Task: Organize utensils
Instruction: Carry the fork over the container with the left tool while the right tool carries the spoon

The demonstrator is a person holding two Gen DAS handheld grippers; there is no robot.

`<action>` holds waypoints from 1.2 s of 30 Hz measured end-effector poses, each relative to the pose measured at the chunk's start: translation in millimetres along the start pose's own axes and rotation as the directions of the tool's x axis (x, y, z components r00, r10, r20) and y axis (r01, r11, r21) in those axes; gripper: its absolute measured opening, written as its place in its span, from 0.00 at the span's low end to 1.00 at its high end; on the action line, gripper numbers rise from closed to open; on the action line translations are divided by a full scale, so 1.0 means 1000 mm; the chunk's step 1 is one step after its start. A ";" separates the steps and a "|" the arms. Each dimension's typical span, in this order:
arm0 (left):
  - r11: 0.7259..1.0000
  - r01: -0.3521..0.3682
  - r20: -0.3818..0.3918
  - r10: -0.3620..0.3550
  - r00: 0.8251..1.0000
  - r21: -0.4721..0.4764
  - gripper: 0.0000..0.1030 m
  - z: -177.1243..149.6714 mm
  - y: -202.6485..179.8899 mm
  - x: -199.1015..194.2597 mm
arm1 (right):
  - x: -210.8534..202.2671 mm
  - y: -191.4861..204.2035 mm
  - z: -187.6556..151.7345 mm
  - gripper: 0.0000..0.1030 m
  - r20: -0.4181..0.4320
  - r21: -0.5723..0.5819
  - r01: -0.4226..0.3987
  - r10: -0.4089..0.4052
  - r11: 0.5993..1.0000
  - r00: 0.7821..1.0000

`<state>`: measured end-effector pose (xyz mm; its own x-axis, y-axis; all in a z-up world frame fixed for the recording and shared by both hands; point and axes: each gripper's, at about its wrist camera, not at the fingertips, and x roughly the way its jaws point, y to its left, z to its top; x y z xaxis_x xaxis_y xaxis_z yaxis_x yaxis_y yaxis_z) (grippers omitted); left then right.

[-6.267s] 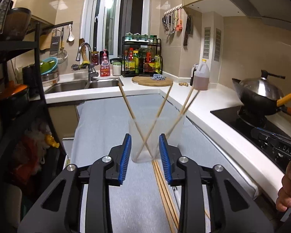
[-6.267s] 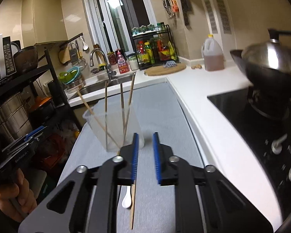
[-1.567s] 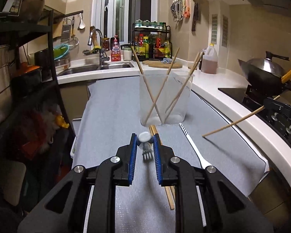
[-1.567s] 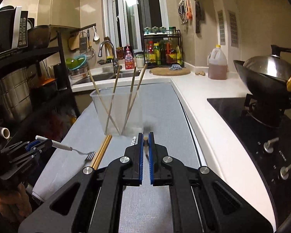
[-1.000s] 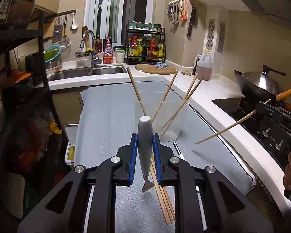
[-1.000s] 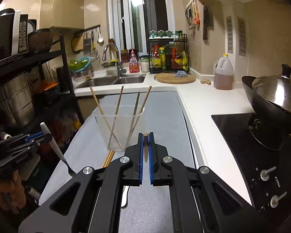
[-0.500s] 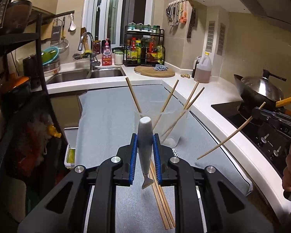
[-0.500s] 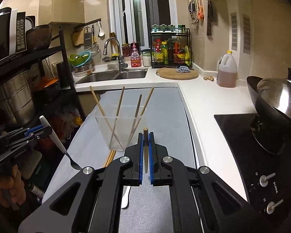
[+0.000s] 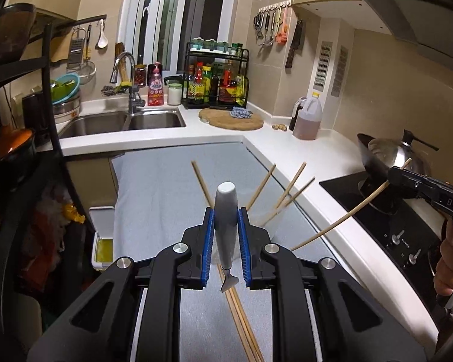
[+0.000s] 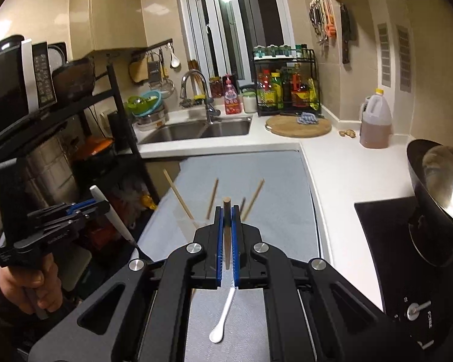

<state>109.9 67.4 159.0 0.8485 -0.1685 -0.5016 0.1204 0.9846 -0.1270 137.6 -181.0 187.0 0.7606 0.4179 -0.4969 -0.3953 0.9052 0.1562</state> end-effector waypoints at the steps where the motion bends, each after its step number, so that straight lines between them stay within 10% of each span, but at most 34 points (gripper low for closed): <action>1: 1.000 0.006 0.009 -0.006 1.000 0.000 0.16 0.008 0.000 0.001 | 0.000 0.000 0.005 0.05 0.010 0.003 -0.008 0.008 1.000 1.000; 14: 0.999 -0.004 0.093 -0.001 0.996 0.049 0.15 0.074 -0.015 0.032 | 0.009 -0.001 0.060 0.05 0.125 0.020 -0.039 0.036 0.999 0.992; 36: 0.998 -0.038 -0.078 0.042 0.996 0.054 0.15 0.026 0.005 0.133 | 0.134 -0.010 0.024 0.05 -0.085 0.024 -0.021 0.023 1.000 0.996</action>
<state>236.6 51.5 113.9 0.8097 -0.1304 -0.5721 0.1160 0.9913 -0.0618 255.8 -132.3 139.8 0.7052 0.4302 -0.5636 -0.3987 0.8979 0.1864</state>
